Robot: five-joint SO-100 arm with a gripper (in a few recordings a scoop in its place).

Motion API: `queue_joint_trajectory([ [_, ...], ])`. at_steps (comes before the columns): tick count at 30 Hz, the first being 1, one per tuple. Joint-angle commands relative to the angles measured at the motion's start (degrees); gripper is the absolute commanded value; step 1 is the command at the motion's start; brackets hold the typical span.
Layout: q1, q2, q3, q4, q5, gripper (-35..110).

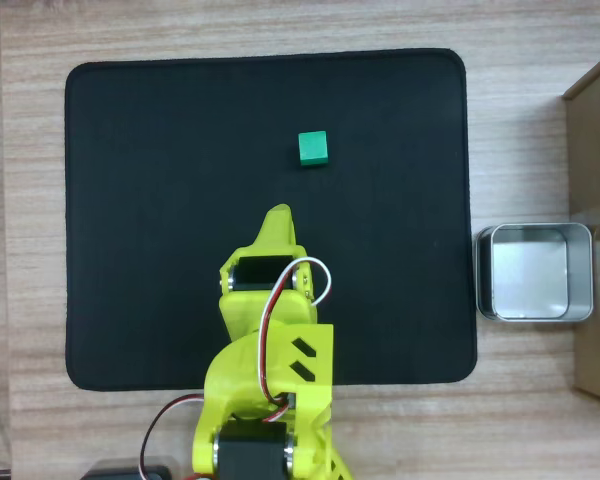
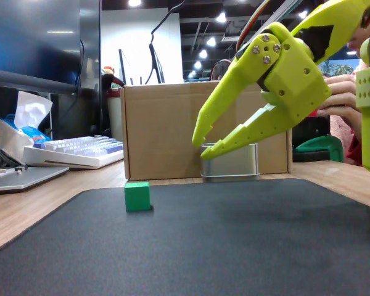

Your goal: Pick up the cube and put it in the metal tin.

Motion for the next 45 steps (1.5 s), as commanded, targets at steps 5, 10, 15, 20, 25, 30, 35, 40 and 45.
queue_joint_trajectory([
  [5,2.3,1.2,0.2,1.9,-1.8,9],
  [10,4.6,-6.5,-6.6,1.8,-1.8,11],
  [15,8.4,-19.4,-17.3,1.0,-10.2,13],
  [20,10.2,-30.0,-23.3,-0.6,-17.5,14],
  [25,10.3,-48.0,-31.3,-3.1,-18.2,25],
  [30,10.4,-63.8,-42.4,-2.1,-18.2,31],
  [35,8.4,-76.6,-53.8,6.8,-19.6,31],
  [40,7.6,-92.1,-64.5,11.4,-20.0,31],
  [45,7.2,-97.5,-67.1,10.6,-20.4,31],
])
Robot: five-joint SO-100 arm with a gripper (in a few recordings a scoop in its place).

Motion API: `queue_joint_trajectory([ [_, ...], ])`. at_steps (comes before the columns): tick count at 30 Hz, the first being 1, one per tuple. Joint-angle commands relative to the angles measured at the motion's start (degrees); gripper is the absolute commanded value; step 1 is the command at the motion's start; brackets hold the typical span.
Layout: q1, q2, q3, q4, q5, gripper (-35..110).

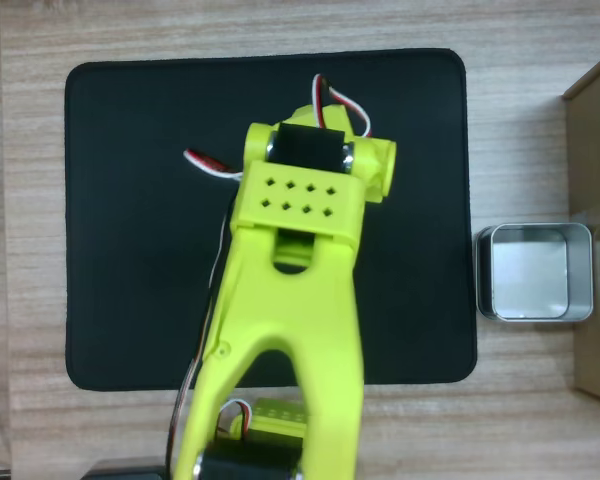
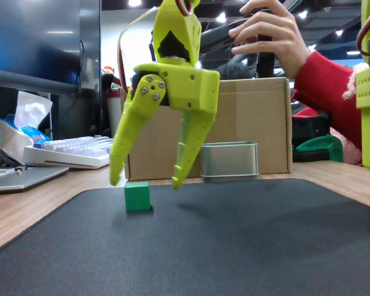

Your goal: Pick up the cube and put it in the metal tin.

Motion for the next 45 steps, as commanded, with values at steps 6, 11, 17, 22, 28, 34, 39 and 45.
queue_joint_trajectory([
  [6,0.4,-3.7,-2.4,-0.8,-0.9,25],
  [11,0.2,-2.3,-1.2,-1.2,-1.0,14],
  [17,-2.2,0.5,3.3,-3.5,-4.1,9],
  [22,-2.0,5.1,6.5,-5.9,-4.4,0],
  [28,-0.4,21.5,15.6,-9.7,0.2,1],
  [34,2.4,40.4,22.3,-9.8,2.5,0],
  [39,5.4,53.2,25.9,-7.4,3.0,0],
  [45,14.0,63.5,25.1,-1.1,4.8,0],
])
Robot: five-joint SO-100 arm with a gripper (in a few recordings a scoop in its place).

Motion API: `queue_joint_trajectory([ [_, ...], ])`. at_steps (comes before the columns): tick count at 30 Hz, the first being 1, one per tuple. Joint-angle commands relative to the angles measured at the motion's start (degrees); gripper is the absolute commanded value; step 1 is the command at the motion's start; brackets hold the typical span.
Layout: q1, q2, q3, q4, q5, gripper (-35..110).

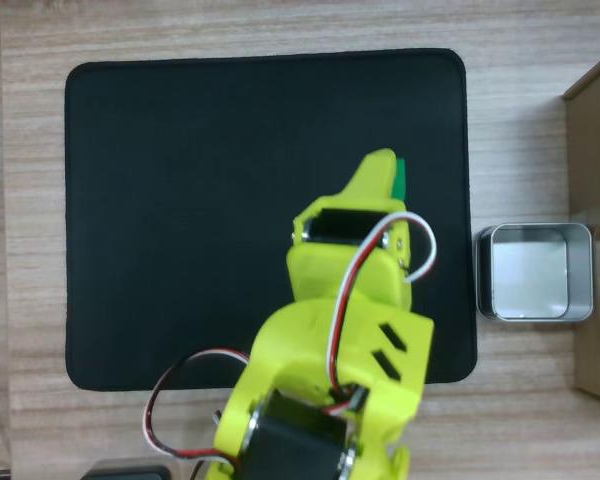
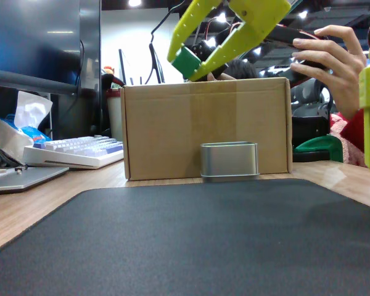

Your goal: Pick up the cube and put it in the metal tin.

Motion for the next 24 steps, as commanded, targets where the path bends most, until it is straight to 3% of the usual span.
queue_joint_trajectory([
  [1,2.7,1.7,-0.4,1.2,-0.4,0],
  [6,13.4,-4.2,-3.8,1.5,11.9,0],
  [11,18.8,-14.6,-9.7,3.4,17.6,0],
  [24,31.5,-42.8,-24.6,4.3,12.0,0],
])
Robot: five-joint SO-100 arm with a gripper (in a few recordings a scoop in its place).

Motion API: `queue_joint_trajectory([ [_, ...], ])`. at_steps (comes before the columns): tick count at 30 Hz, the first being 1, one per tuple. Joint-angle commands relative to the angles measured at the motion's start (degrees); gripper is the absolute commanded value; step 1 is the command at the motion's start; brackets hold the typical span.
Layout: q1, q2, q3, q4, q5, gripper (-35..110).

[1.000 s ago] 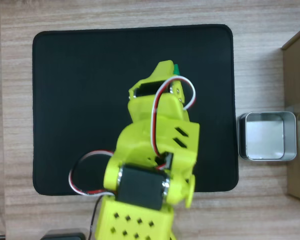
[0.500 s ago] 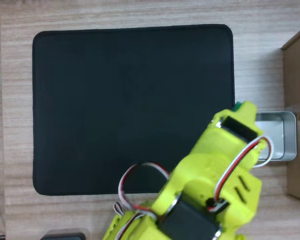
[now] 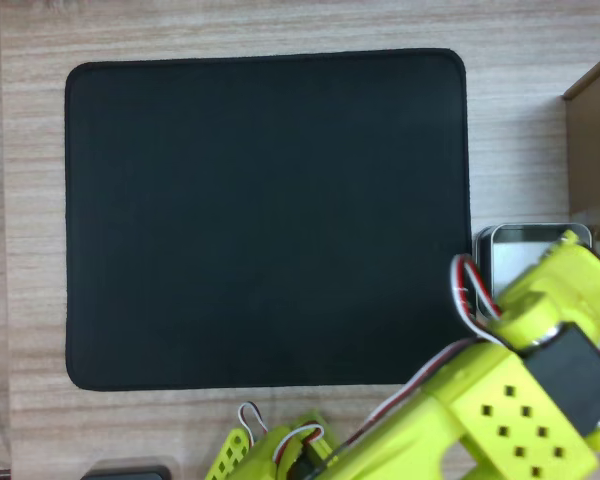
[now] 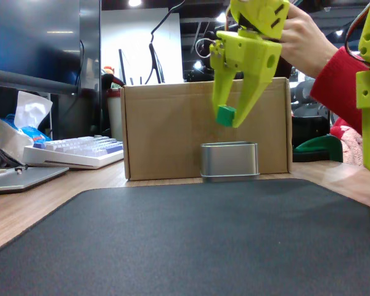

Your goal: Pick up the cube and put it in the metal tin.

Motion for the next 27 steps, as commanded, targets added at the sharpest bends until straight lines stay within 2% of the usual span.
queue_joint_trajectory([
  [1,0.8,-1.7,-3.0,0.4,-0.4,0],
  [5,0.9,-4.7,-4.6,0.4,-1.8,0],
  [7,0.3,-4.8,-4.0,0.4,-3.9,13],
  [10,-2.5,-4.0,-1.6,0.4,-9.8,25],
  [11,-2.9,-3.3,-0.8,0.4,-10.4,25],
  [12,-3.3,-2.5,0.1,-0.1,-10.9,31],
  [15,-4.0,0.2,2.5,-1.8,-11.1,31],
  [20,-4.1,13.7,10.0,-5.9,-5.9,17],
  [27,-14.1,29.0,10.5,-6.1,4.3,13],
])
